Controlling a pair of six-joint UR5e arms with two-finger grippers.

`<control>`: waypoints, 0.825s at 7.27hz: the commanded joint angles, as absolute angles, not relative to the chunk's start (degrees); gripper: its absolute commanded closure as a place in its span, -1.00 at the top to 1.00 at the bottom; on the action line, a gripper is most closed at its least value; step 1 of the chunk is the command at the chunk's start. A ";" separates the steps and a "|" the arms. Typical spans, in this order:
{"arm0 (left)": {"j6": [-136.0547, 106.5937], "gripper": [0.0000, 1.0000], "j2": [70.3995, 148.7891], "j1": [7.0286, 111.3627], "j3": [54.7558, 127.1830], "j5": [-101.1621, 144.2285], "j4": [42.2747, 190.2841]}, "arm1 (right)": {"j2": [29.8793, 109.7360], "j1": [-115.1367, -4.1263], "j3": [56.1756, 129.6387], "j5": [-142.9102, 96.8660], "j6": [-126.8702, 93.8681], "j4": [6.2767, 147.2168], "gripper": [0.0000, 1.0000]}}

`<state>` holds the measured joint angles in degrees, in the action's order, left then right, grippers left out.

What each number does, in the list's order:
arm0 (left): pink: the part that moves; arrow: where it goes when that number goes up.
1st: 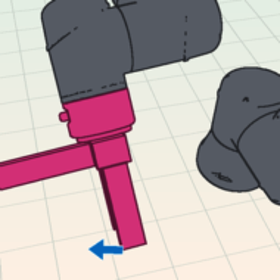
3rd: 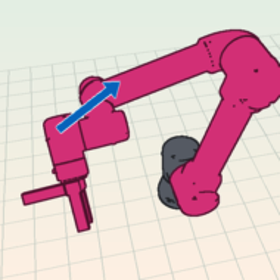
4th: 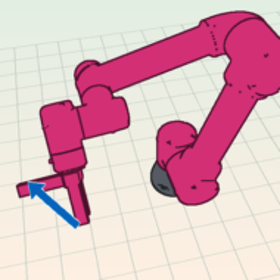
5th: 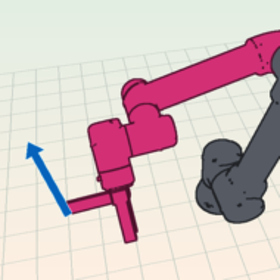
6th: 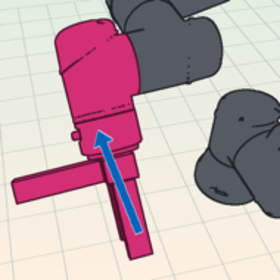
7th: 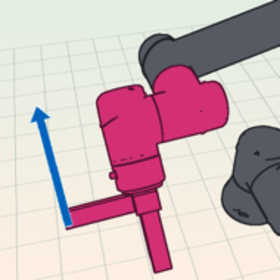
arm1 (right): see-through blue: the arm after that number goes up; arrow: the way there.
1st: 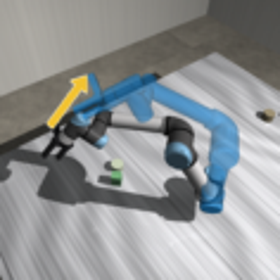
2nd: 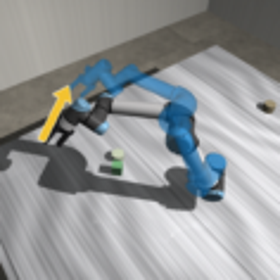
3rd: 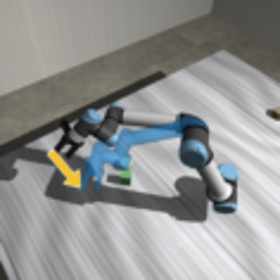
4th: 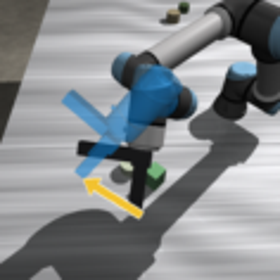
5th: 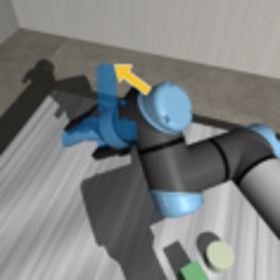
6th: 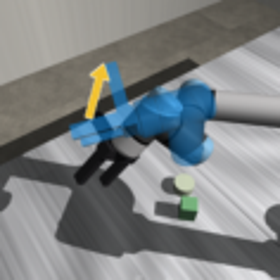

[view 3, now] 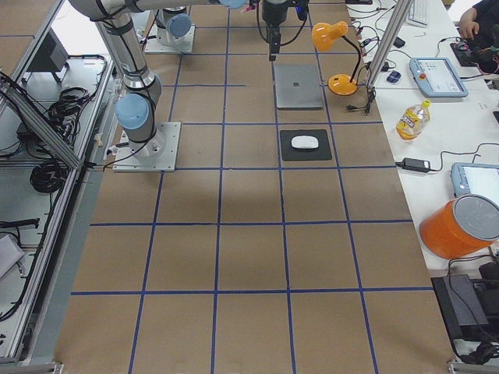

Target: Place pen and mouse around notebook

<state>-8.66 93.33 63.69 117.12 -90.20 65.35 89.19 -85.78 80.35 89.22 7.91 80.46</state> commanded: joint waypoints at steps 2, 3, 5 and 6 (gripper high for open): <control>-30.76 -0.82 91.05 80.10 117.07 -89.91 67.33 | 89.12 -85.78 80.33 89.47 7.91 80.42 1.00; -41.29 -0.82 91.75 85.12 117.07 -89.56 66.72 | 89.12 -85.78 80.25 89.47 7.91 80.42 1.00; -61.10 -0.82 94.38 91.03 117.77 -85.72 64.10 | 89.12 -85.78 80.25 89.38 7.91 80.33 1.00; -68.13 -0.82 95.87 92.53 117.69 -83.78 60.59 | 89.03 -85.78 80.07 89.12 7.91 80.42 1.00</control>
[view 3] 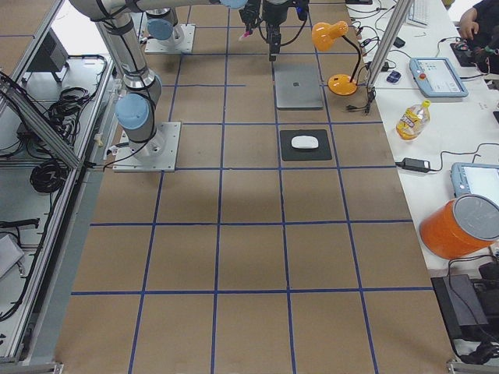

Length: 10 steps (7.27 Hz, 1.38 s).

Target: Place pen and mouse around notebook

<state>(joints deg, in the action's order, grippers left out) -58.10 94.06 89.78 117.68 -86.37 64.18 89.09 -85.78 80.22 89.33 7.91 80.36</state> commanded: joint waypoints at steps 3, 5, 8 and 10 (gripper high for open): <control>-80.20 -0.82 103.16 100.08 116.20 -81.91 48.99 | 89.12 -85.69 80.07 89.12 7.91 80.42 1.00; -86.63 -0.82 108.52 104.39 111.13 -82.70 48.69 | 89.12 -85.69 80.07 89.12 7.91 80.42 1.00; -94.72 -0.82 113.98 108.37 107.49 -84.37 49.05 | 89.12 -85.69 80.07 89.12 7.91 80.42 1.00; -98.79 -0.82 114.96 108.81 107.05 -84.03 48.61 | 89.12 -85.69 80.07 89.12 7.91 80.42 1.00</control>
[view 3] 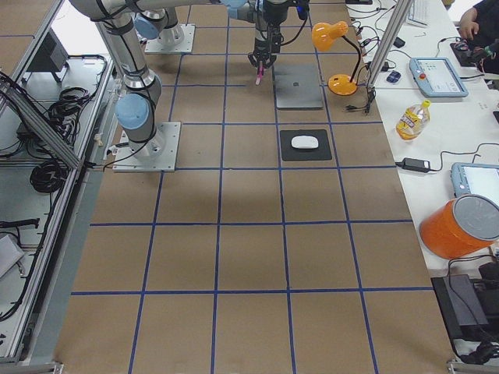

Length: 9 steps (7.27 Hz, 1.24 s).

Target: Place pen and mouse around notebook

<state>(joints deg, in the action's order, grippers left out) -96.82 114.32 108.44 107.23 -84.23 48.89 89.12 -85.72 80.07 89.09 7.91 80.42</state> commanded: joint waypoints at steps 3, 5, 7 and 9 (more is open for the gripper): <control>-99.31 -0.82 115.40 108.90 106.96 -84.20 48.78 | 89.03 -85.61 80.24 89.12 7.91 80.51 1.00; -100.89 -0.82 115.31 109.25 106.96 -84.20 49.13 | 89.12 -85.61 80.24 89.12 7.91 80.51 1.00; -105.27 -0.82 115.31 109.51 107.31 -83.84 49.48 | 89.03 -85.61 80.24 89.12 7.91 80.59 1.00; -105.38 -0.82 115.49 109.60 107.40 -83.41 49.48 | 89.12 -85.69 80.33 89.12 7.91 80.51 1.00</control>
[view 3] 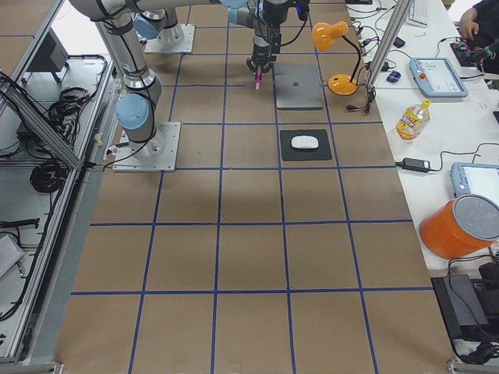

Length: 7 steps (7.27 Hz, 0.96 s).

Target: Place pen and mouse around notebook

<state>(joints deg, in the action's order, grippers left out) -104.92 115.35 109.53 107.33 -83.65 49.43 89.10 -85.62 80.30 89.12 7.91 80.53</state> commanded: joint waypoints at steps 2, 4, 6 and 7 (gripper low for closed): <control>-105.29 -0.48 115.49 110.21 107.58 -83.58 49.66 | 89.03 -85.69 80.42 89.03 7.91 80.68 1.00; -105.38 -0.31 115.31 110.74 107.49 -83.76 49.75 | 89.12 -85.69 80.60 89.03 7.91 80.68 1.00; -105.47 -0.31 113.39 112.14 107.84 -83.85 52.89 | 89.12 -85.69 80.68 89.12 7.91 80.68 1.00; -105.38 -0.17 113.38 112.15 107.84 -83.93 52.91 | 89.12 -85.69 80.68 89.12 7.91 80.68 1.00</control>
<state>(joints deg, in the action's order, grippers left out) -105.43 113.80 111.81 107.77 -83.83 52.17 89.12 -85.69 80.65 89.11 7.91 80.68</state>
